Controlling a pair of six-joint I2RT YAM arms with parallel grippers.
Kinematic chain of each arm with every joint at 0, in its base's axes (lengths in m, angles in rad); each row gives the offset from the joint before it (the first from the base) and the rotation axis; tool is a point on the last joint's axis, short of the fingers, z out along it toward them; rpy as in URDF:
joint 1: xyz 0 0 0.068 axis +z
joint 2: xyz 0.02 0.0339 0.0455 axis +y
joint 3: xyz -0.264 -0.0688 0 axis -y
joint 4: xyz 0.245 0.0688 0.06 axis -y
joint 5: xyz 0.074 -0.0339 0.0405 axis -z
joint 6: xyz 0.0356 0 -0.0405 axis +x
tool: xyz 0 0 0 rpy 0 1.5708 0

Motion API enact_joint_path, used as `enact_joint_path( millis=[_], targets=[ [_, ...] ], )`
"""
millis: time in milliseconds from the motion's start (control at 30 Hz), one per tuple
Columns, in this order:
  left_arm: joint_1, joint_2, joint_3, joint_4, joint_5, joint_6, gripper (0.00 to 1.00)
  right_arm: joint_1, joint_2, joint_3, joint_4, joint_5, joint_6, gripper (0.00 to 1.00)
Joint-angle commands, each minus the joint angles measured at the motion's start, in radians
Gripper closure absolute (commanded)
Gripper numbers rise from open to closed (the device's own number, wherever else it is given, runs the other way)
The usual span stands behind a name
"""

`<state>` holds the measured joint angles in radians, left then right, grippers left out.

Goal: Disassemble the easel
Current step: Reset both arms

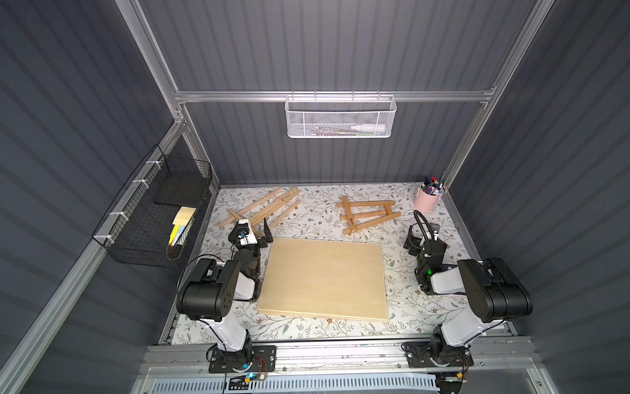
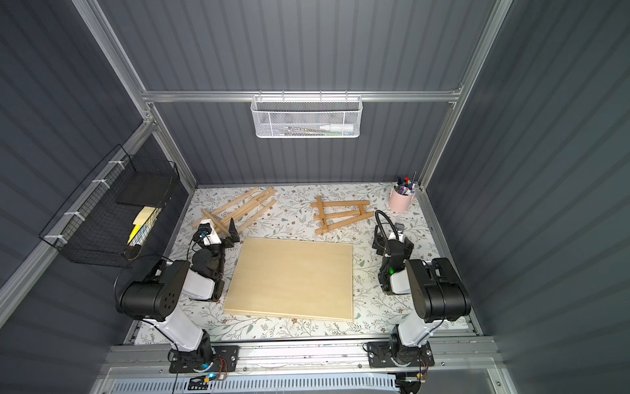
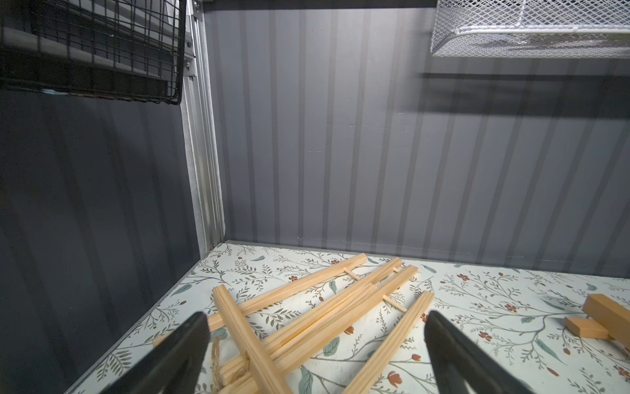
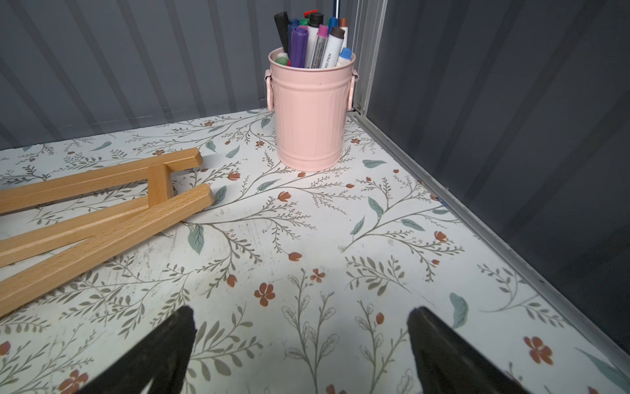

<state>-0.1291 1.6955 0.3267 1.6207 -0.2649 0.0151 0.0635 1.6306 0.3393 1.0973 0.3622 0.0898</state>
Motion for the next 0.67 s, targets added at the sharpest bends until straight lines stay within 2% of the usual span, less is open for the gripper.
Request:
enact_joint_path(
  millis=[0,633],
  targets=[
    [0.006,0.004,0.014,0.156,-0.007,-0.012,0.01,-0.001,-0.018,0.009,-0.003,-0.005,0.008,0.01],
    [0.009,0.006,0.019,0.15,0.013,-0.006,0.01,-0.001,-0.019,0.009,-0.003,-0.005,0.007,0.01]
  ],
)
